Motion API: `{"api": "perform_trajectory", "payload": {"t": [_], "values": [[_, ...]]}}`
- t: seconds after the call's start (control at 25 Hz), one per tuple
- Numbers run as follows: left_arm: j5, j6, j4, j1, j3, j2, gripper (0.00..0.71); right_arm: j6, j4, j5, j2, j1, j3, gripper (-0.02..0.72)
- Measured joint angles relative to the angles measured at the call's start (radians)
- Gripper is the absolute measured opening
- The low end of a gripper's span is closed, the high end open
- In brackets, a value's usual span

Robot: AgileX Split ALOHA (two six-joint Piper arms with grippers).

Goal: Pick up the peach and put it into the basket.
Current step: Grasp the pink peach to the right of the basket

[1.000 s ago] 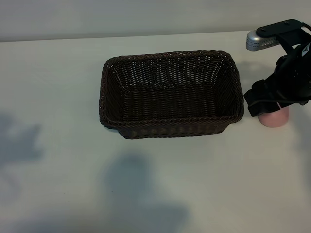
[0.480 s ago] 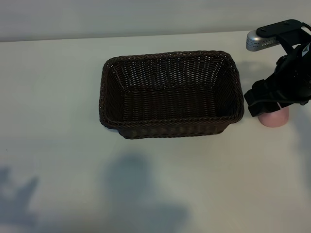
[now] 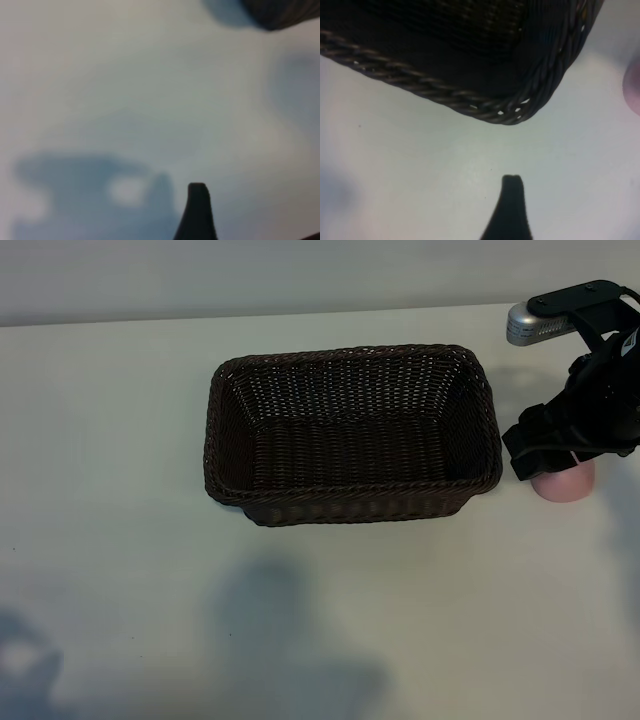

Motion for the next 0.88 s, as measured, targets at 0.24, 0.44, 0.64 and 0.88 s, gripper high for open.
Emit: {"api": "perform_trajectory", "payload": {"t": [0.24,0.44,0.64,0.88], "values": [[0.000,-0.013,0.008,0.000,0.001,0.000,0.596,0.000,0.000,-0.001,0.000,0.000,0.000,0.595],[0.000,-0.016,0.008,0.000,0.001,0.000,0.596,0.000,-0.001,-0.001,0.000,0.000,0.000,0.595],[0.000,-0.016,0.008,0.000,0.001,0.000,0.595,0.000,-0.001,-0.001,0.000,0.000,0.000,0.595],[-0.001,-0.016,0.008,0.000,0.001,-0.069,0.595,0.019,-0.022,-0.005,0.000,0.000,0.000,0.595]]}}
